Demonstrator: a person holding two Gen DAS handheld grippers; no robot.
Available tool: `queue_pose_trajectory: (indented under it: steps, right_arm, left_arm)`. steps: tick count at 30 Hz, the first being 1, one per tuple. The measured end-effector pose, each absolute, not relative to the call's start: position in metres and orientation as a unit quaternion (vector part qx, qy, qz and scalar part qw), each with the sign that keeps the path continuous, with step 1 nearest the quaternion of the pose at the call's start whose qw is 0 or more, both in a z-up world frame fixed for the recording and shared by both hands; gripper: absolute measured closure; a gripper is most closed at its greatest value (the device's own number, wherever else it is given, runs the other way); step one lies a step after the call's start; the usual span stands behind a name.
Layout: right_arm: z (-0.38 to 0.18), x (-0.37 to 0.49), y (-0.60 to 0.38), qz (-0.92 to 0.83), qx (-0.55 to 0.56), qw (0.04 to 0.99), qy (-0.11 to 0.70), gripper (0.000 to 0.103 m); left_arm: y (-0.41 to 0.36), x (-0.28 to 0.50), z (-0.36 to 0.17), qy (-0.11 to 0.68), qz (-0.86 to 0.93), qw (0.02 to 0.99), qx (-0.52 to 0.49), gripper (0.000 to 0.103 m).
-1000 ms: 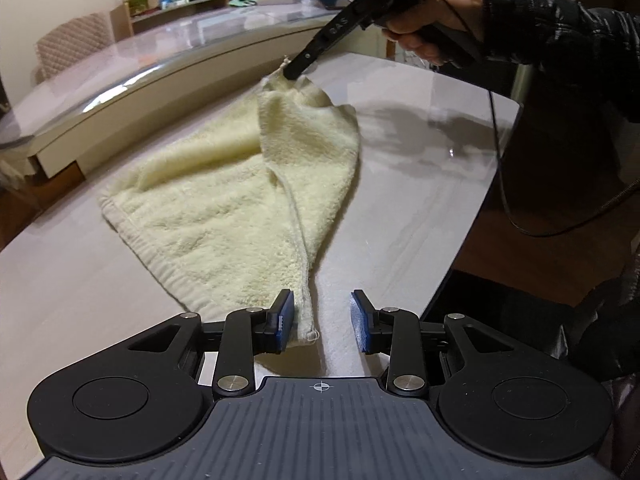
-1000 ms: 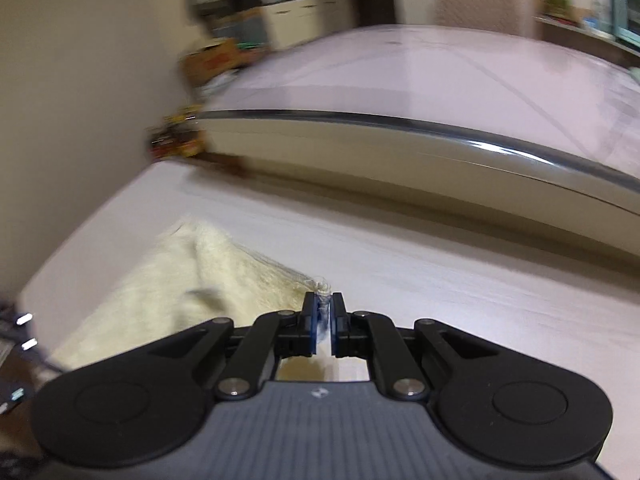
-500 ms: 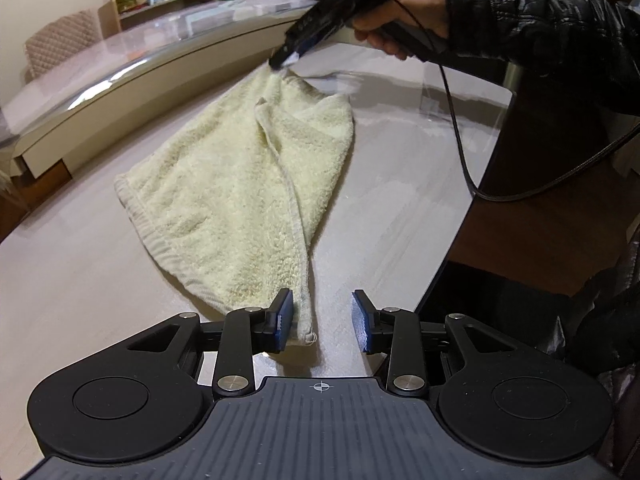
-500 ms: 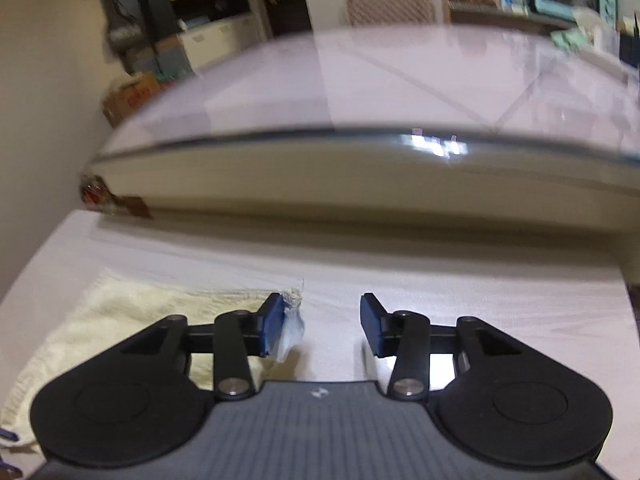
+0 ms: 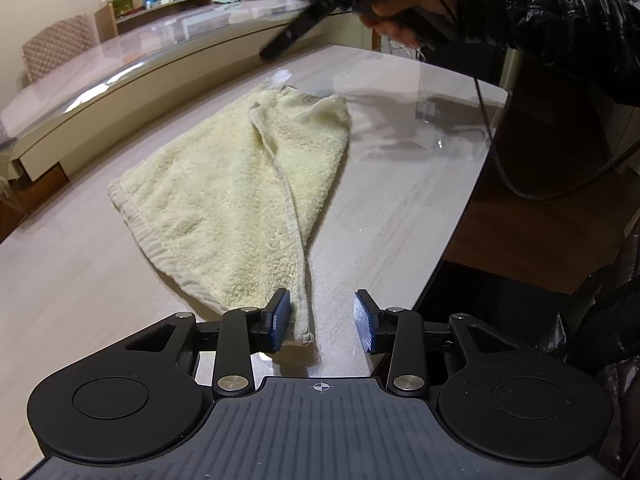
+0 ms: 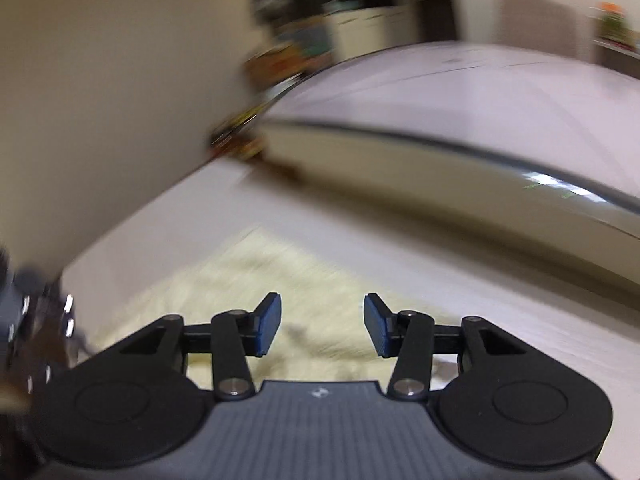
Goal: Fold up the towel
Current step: 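Close the right tool on the folded towel's corner, then lift the corner with the right tool and fold it over the towel, release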
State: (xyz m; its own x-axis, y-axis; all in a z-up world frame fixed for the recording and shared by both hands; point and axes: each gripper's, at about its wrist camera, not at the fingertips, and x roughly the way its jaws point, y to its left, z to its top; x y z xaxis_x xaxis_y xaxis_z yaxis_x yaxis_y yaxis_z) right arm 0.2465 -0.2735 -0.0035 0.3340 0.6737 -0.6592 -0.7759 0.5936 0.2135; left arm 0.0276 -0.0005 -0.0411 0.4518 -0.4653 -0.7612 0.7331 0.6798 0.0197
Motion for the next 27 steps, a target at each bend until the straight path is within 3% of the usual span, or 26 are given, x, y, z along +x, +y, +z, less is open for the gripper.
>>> queue_pose_trajectory:
  steps: [9, 14, 15, 16, 27]
  right_arm:
    - [-0.028, 0.251, -0.255, 0.489, -0.124, 0.776, 0.377, 0.056]
    - [-0.032, 0.244, -0.240, 0.506, -0.143, 0.766, 0.370, 0.080]
    - [-0.031, 0.241, -0.242, 0.509, -0.142, 0.765, 0.369, 0.094]
    - [-0.029, 0.238, -0.243, 0.511, -0.142, 0.765, 0.366, 0.096]
    - [0.016, 0.162, -0.290, 0.490, -0.138, 0.800, 0.317, 0.097]
  left_arm:
    - [0.001, 0.030, -0.041, 0.386, -0.360, 0.833, 0.166, 0.064]
    - [0.001, 0.029, -0.041, 0.387, -0.359, 0.833, 0.163, 0.064]
    - [0.001, 0.028, -0.041, 0.387, -0.359, 0.833, 0.163, 0.064]
    - [0.001, 0.028, -0.041, 0.386, -0.360, 0.834, 0.163, 0.064]
    - [0.010, 0.025, -0.029, 0.375, -0.369, 0.841, 0.129, 0.063]
